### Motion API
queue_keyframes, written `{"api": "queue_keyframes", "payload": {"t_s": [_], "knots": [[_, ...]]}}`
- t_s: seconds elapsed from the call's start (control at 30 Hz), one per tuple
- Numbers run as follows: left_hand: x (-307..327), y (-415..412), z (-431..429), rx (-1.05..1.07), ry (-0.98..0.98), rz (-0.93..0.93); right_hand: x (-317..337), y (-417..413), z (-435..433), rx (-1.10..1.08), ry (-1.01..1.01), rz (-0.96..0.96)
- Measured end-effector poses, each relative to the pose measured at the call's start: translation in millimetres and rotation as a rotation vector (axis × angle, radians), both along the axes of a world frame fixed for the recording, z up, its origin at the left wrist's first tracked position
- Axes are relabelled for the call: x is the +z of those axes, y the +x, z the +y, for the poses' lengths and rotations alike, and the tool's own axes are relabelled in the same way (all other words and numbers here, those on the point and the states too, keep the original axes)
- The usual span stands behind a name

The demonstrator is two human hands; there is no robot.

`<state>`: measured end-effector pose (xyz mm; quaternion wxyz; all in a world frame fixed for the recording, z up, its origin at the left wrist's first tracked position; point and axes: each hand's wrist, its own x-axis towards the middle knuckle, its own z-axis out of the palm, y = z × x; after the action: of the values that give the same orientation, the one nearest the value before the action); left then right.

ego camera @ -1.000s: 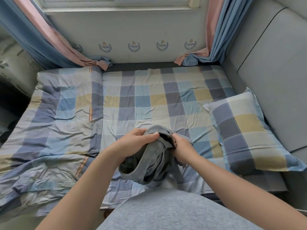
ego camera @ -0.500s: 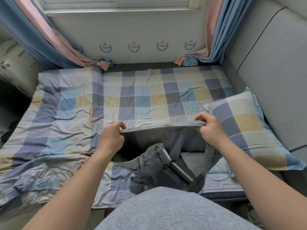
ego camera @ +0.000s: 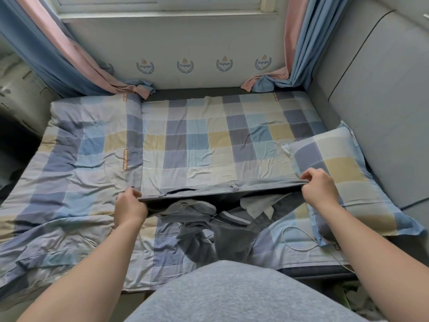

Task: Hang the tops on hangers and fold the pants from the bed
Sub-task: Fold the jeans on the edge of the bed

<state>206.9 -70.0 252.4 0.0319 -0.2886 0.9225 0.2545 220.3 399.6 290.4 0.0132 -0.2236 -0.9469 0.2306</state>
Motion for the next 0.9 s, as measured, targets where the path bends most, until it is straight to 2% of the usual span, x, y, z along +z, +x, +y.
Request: {"api": "queue_keyframes", "payload": {"t_s": [0.1, 0.17, 0.2, 0.3, 0.37, 0.43, 0.53, 0.63, 0.77, 0.83, 0.9], "knots": [[-10.9, 6.5, -16.8, 0.037, 0.040, -0.100, -8.9, 3.5, 8.0, -0.076, 0.020, -0.079], [-18.2, 9.5, -21.0, 0.101, 0.138, -0.144, -15.5, 3.0, 8.9, -0.139, -0.003, -0.164], [-21.1, 11.4, -20.3, 0.168, 0.265, -0.149, -19.7, 1.7, 9.0, -0.203, -0.126, -0.190], [-23.7, 18.8, -16.7, 0.330, 0.731, -0.178, -25.9, 3.2, 2.1, -0.460, -0.770, -0.213], [-22.7, 22.3, -18.2, 0.379, 0.916, -0.195, -26.9, 6.4, -0.7, -0.523, -0.981, -0.206], [-19.6, 25.8, -19.2, 0.432, 1.062, -0.188, -26.2, 8.9, -3.2, -0.548, -1.090, -0.224], [-18.5, 29.4, -16.9, 0.509, 1.221, -0.170, -27.7, 11.7, -7.2, -0.557, -1.194, -0.270], [-17.0, 29.1, -15.2, 0.564, 1.346, -0.129, -22.7, 13.8, -12.3, -0.603, -1.339, -0.218], [-17.5, 23.8, -20.7, 0.525, 1.514, -0.099, -16.5, 16.0, -9.9, -0.474, -1.476, -0.182], [-17.9, 20.8, -21.6, 0.468, 1.533, -0.098, -18.9, 16.7, -7.8, -0.367, -1.476, -0.189], [-19.0, 16.9, -16.1, 0.376, 1.424, -0.098, -23.1, 12.7, -9.9, -0.315, -1.365, -0.142]]}}
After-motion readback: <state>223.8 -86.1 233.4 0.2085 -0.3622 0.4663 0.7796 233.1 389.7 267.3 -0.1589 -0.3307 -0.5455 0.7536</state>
